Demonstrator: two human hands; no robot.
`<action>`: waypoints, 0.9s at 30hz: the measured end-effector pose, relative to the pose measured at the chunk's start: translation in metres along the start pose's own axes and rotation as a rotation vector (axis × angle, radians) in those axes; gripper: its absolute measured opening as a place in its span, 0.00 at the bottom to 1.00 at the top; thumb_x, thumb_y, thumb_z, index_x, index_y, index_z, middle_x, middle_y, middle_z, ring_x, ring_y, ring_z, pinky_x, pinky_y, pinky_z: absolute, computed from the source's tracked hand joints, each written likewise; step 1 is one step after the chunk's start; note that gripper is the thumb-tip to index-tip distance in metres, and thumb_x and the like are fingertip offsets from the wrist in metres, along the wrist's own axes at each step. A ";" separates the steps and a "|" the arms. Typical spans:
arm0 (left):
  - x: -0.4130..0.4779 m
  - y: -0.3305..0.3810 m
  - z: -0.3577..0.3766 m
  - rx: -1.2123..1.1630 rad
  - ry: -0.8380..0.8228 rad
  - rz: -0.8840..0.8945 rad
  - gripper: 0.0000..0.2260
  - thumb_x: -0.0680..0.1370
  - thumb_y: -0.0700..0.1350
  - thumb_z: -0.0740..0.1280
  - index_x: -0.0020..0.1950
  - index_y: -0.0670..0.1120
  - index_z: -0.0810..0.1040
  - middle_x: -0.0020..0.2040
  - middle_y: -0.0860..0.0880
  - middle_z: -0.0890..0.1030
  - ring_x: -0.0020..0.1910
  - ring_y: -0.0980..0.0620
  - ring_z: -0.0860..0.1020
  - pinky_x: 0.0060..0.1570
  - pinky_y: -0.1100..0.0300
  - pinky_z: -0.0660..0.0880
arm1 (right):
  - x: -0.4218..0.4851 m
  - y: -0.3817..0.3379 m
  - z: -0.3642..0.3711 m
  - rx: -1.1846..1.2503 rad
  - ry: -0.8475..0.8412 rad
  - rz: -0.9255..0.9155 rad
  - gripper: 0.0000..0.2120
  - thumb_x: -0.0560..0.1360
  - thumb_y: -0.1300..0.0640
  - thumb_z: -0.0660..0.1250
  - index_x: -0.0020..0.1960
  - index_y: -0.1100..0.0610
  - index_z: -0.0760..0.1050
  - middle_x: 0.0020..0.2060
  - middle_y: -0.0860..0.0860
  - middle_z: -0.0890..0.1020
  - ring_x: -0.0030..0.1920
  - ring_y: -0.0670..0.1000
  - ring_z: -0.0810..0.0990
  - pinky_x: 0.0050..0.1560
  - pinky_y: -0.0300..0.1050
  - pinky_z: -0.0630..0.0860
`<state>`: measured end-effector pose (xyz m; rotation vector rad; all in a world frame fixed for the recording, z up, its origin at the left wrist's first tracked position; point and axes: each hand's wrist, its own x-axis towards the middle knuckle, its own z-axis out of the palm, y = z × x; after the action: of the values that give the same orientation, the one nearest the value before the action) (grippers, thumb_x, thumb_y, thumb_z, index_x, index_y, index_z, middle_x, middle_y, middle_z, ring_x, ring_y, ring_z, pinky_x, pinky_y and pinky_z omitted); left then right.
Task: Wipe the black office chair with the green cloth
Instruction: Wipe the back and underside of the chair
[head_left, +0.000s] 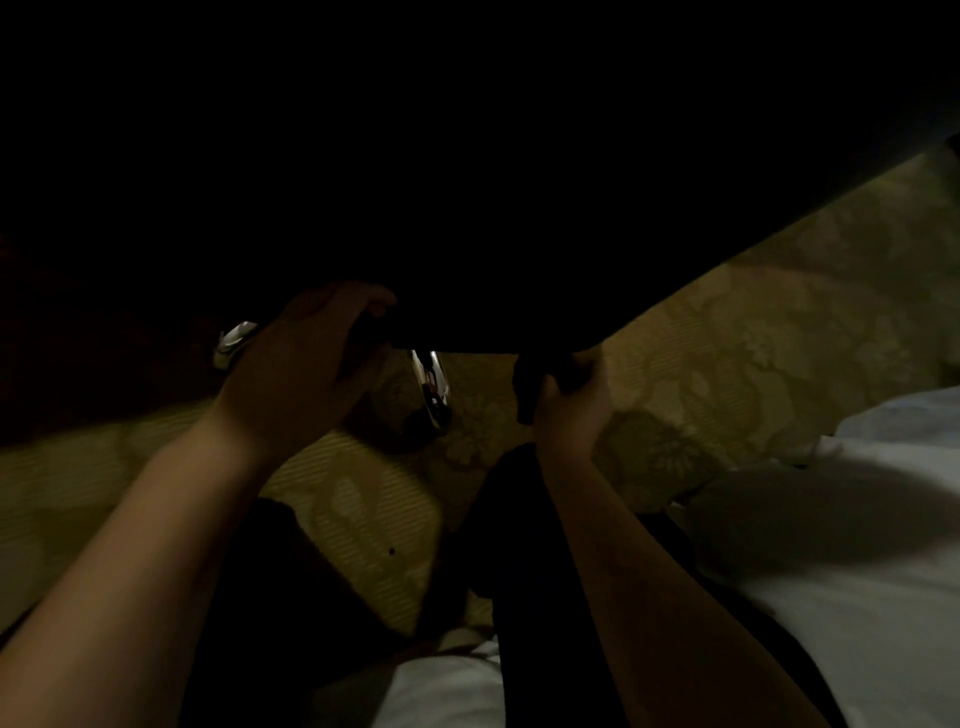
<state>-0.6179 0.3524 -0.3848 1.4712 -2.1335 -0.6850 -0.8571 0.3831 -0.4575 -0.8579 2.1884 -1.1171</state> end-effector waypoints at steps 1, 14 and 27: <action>0.000 0.001 -0.001 0.015 0.001 0.013 0.17 0.78 0.41 0.67 0.66 0.39 0.75 0.61 0.41 0.78 0.60 0.42 0.76 0.54 0.58 0.67 | -0.001 -0.003 -0.001 0.028 0.018 0.008 0.12 0.76 0.66 0.67 0.57 0.56 0.73 0.47 0.43 0.76 0.51 0.43 0.76 0.42 0.24 0.70; -0.031 -0.046 -0.046 0.236 -0.135 -0.381 0.19 0.77 0.41 0.68 0.67 0.39 0.74 0.58 0.35 0.74 0.52 0.37 0.75 0.45 0.49 0.72 | 0.002 -0.031 -0.005 0.199 0.168 0.135 0.15 0.75 0.67 0.66 0.61 0.62 0.71 0.55 0.52 0.78 0.59 0.52 0.77 0.63 0.46 0.74; -0.028 -0.052 -0.049 0.219 -0.171 -0.409 0.20 0.78 0.43 0.67 0.69 0.39 0.72 0.58 0.36 0.72 0.47 0.45 0.71 0.44 0.52 0.69 | -0.022 -0.024 0.055 -0.064 0.011 0.092 0.14 0.77 0.68 0.62 0.63 0.65 0.70 0.54 0.59 0.78 0.55 0.56 0.78 0.46 0.34 0.69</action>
<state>-0.5417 0.3558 -0.3825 2.0694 -2.1025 -0.7582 -0.7972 0.3608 -0.4622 -0.7708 2.2594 -1.0154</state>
